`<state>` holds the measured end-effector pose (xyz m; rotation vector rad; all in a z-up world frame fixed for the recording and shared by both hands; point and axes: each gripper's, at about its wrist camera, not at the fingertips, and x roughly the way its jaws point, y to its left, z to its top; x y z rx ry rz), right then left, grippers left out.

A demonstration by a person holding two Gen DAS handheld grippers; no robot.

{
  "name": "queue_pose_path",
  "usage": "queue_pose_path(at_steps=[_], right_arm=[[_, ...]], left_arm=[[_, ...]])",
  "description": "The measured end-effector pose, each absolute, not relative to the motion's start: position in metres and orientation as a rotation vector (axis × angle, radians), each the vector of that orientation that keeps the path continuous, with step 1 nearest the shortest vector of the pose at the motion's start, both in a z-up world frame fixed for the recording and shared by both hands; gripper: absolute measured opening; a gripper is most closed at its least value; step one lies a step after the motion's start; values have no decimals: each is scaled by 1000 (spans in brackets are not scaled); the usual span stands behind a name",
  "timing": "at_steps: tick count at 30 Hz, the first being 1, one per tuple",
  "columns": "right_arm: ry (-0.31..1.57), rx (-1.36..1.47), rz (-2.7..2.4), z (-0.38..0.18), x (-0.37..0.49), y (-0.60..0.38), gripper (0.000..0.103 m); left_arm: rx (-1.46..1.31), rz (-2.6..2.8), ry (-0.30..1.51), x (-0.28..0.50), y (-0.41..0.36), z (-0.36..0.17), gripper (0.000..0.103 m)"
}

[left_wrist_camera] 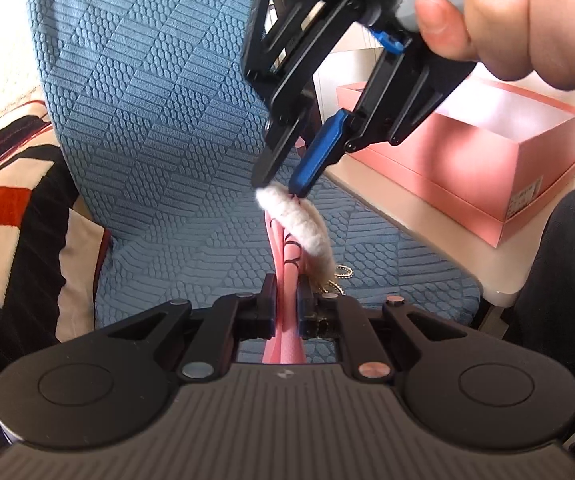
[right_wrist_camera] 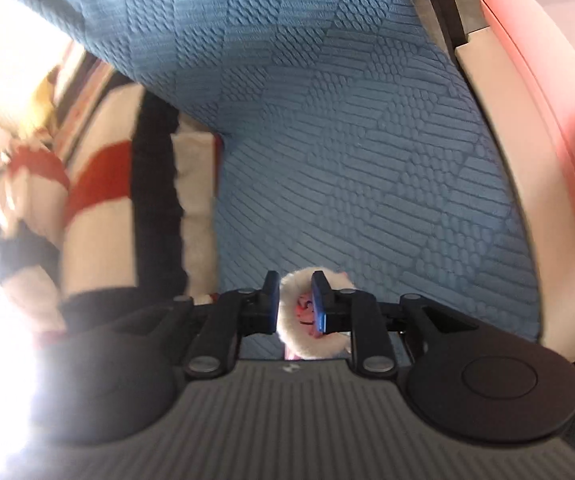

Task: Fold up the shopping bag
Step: 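Bring the hair tie to the pink strip held by the left tool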

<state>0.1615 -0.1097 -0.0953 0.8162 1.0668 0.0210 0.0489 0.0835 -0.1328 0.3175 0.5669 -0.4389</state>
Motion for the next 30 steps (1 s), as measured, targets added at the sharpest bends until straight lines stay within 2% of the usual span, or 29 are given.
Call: queue_pose_path(at_steps=[13,23,30], right_arm=[[961,924,-24,-106,149,-116,18],[1002,985,-3,-123,153,-116,20],[1089,888,8,-119,166,-111,20]], left_arm=[[171,-402,635,62,103,-133,11],[233,-426,616,54,96,-134,11],[340,-425,593,47,84,-137,11]])
